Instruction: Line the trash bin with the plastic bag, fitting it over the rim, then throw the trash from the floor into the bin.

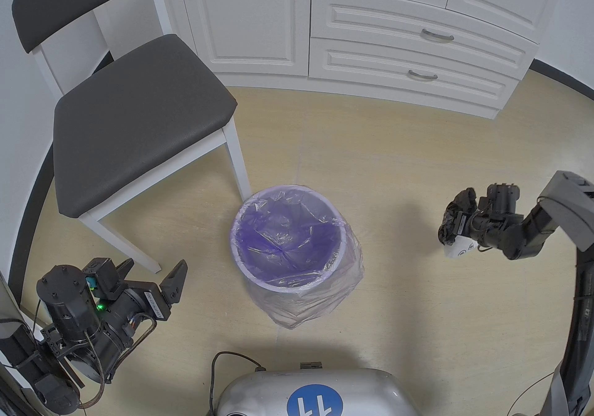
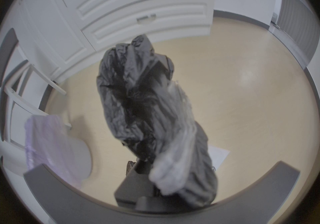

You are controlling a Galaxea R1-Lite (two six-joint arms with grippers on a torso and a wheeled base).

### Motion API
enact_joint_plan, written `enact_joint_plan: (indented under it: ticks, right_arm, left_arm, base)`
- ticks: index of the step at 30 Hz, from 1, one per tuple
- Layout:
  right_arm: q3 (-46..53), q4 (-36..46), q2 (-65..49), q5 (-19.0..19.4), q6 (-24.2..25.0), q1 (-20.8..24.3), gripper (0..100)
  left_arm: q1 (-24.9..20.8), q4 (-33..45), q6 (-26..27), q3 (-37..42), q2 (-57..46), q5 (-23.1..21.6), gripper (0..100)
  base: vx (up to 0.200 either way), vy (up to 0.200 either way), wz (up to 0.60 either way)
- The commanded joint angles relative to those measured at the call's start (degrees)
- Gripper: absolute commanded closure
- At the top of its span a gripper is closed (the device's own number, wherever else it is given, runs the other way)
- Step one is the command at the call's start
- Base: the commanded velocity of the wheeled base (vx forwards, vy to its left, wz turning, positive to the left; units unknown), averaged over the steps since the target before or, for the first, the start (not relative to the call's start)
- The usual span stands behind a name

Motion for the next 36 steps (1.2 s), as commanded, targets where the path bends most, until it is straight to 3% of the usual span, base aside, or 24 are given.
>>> enact_joint_plan:
  ticks: [1,9,10,13,16,18,19,22,23,25,32,36]
  right_arm:
    - [16.6,3.2,-30.9,3.2,-4.6,3.2,100]
    - [22.2,4.0,-42.0,2.0,-4.5,11.2,100]
    - [23.2,4.3,-44.4,-0.7,-4.4,15.4,100]
    - [24.9,4.0,-47.1,-6.5,-2.8,22.4,100]
    - [25.6,4.0,-48.5,-12.6,-0.3,30.6,100]
    - [25.7,3.8,-48.7,-13.9,0.4,32.6,100]
    - [26.3,3.6,-48.7,-17.1,2.4,38.2,100]
    - [26.1,3.4,-47.9,-20.4,5.1,44.4,100]
    - [26.1,3.3,-47.9,-20.6,5.2,44.7,100]
    - [25.1,1.4,-45.6,-22.5,9.0,49.7,100]
    - [22.4,-11.4,-32.3,-25.3,17.2,54.2,100]
    - [20.4,-19.8,-23.7,-29.5,21.1,56.2,100]
  left_arm:
    - [0.0,0.0,0.1,1.0,-1.9,-0.1,0]
    - [-0.4,0.0,0.4,1.0,-2.4,0.1,0]
    - [-0.4,0.0,0.7,1.0,-2.5,0.1,0]
    - [0.0,-0.1,3.5,0.6,-3.1,0.6,0]
    - [-0.2,0.0,8.8,-1.4,-5.8,3.9,0]
    - [-0.4,0.0,10.2,-1.9,-6.8,4.6,0]
    - [-0.5,0.0,13.6,-2.8,-8.6,4.9,0]
    - [0.0,0.1,16.8,-3.4,-9.9,5.0,0]
    - [0.0,0.1,16.9,-3.5,-9.9,5.0,0]
    - [1.2,0.1,18.3,-4.4,-10.0,5.0,0]
    - [2.7,0.2,22.0,-4.9,-10.2,5.0,0]
    - [3.0,0.1,23.2,-4.1,-10.5,5.1,0]
  base:
    - [0.000,0.000,0.00]
    - [0.000,0.000,0.00]
    - [0.000,0.000,0.00]
    - [0.000,0.000,0.00]
    - [0.000,0.000,0.00]
    - [0.000,0.000,0.00]
    - [0.000,0.000,0.00]
    - [0.000,0.000,0.00]
    - [0.000,0.000,0.00]
    - [0.000,0.000,0.00]
    - [0.000,0.000,0.00]
    - [0.000,0.000,0.00]
